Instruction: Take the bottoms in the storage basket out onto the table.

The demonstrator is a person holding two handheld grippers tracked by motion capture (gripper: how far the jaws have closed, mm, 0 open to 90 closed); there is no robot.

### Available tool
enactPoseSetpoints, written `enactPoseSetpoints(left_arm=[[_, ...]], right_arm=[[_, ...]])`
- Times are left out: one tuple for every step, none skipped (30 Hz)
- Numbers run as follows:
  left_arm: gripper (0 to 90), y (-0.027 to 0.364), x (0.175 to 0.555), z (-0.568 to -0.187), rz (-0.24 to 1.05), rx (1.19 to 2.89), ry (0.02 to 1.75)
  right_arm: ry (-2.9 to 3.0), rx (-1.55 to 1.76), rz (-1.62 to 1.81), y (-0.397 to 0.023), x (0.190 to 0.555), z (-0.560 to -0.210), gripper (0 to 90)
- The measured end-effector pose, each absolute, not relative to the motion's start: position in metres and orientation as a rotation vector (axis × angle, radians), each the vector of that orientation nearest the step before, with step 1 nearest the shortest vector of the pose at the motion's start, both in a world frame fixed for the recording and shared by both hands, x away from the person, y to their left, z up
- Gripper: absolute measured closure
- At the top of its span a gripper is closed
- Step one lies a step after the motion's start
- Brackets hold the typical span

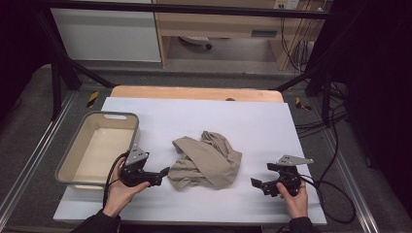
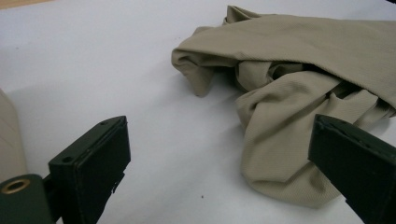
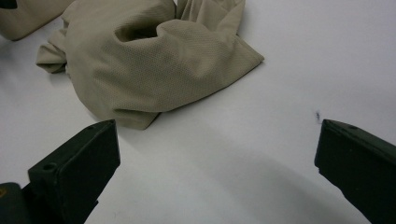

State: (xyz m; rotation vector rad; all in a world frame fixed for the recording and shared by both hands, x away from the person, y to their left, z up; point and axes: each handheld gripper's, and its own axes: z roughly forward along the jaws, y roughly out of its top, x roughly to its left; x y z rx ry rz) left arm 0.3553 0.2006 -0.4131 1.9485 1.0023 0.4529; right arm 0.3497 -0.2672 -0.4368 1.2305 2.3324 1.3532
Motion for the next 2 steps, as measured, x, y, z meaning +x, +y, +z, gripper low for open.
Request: enactPoseSetpoints(left_arm=[[5.4,0.201,0.3552,-0.413,0.455,1.947,1.001],[5.4,0.201,0.3552,-0.413,0.455,1.947,1.001]], right_arm=[[2.335,1.231,1.351,-0.2671,0.3498,-0.4369,0.5],[2.338,1.232,1.351,-0.2671,0.3498,-0.4368,0.5]])
